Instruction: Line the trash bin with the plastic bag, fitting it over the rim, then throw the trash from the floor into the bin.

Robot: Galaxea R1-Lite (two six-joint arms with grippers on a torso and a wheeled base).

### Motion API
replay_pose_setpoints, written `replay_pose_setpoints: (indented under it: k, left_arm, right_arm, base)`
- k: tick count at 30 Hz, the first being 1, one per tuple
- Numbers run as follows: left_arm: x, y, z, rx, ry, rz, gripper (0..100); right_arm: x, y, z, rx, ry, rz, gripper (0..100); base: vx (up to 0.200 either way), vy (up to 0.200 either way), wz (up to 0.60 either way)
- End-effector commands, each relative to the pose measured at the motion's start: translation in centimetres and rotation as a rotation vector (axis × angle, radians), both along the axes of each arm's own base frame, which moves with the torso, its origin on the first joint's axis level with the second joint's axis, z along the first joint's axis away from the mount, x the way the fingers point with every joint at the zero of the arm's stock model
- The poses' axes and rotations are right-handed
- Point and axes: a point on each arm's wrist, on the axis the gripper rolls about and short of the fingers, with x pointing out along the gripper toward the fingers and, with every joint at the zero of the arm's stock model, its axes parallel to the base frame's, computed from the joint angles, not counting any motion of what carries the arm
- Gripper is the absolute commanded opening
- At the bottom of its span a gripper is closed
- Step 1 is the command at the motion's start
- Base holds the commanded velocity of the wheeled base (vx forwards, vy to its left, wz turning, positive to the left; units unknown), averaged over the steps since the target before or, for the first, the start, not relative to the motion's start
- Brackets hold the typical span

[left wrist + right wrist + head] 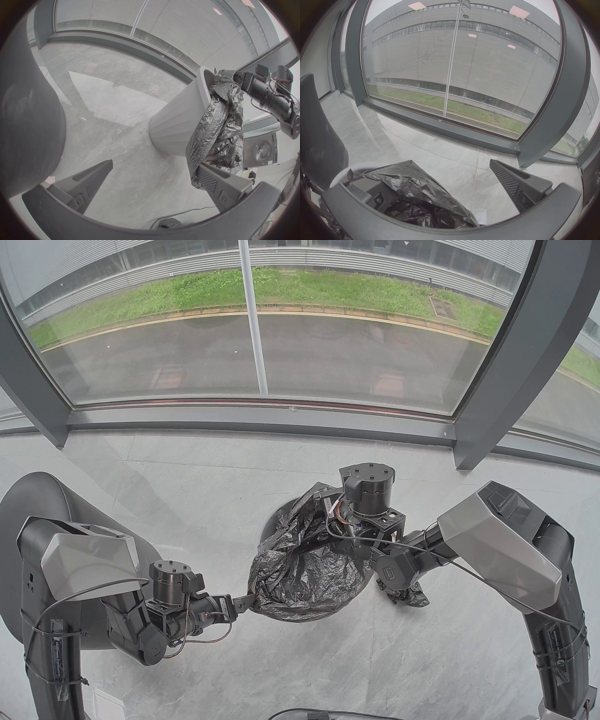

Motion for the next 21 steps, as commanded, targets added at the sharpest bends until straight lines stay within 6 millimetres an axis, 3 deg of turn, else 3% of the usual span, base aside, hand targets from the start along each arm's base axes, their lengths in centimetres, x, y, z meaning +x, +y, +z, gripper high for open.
replay_pose_setpoints:
  k: [1, 21]
  left_arm:
    - [0.4, 0.2, -0.7, 0.01, 0.003, 0.004, 100]
    - [5.2, 0.1, 0.6, -0.025, -0.144, 0.072, 100]
  right_arm:
    - [0.0, 0.1, 0.0, -0.001, 0.0, 0.002, 100]
    - [0.0, 0.1, 0.0, 0.0, -0.001, 0.002, 100]
  base:
    - [0.0, 0.0, 0.0]
    - [0.0, 0.0, 0.0]
